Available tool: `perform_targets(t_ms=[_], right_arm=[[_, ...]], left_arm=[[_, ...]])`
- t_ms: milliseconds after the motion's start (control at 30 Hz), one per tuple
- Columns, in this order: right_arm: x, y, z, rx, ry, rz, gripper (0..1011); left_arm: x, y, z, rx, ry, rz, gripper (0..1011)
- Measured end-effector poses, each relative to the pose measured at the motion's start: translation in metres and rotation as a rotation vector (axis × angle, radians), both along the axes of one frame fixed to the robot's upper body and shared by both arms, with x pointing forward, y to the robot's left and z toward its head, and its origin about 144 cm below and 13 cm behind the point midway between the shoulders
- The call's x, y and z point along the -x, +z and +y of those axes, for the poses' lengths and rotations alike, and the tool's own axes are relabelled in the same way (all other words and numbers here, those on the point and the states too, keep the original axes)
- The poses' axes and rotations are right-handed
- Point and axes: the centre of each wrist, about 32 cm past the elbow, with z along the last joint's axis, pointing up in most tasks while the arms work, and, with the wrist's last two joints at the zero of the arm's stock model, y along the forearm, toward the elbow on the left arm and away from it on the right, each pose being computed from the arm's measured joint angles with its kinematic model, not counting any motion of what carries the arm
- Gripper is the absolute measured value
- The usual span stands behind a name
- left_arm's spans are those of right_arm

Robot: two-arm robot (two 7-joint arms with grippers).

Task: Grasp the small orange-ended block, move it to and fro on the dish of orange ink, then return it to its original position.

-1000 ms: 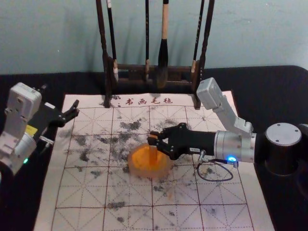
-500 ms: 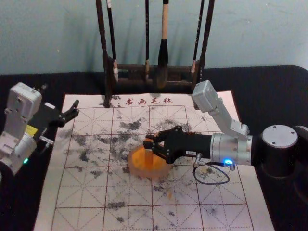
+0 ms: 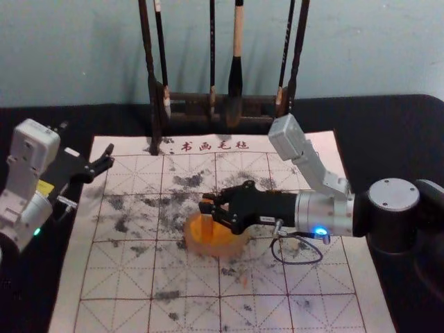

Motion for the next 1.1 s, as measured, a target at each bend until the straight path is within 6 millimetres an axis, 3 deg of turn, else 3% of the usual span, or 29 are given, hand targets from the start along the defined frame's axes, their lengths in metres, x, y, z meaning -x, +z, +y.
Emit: perform_targets(t_ms=[467, 1100], right_arm=[[-0.007, 0.001, 0.009, -0.001, -0.013, -0.007, 129], [-0.011, 0.002, 0.003, 0.008, -0.043, -0.014, 129]], left_arm=[[0.000, 0.000, 0.000, 0.000, 0.000, 0.000, 1001], [0.000, 0.000, 0.000, 0.000, 0.000, 0.000, 1001]])
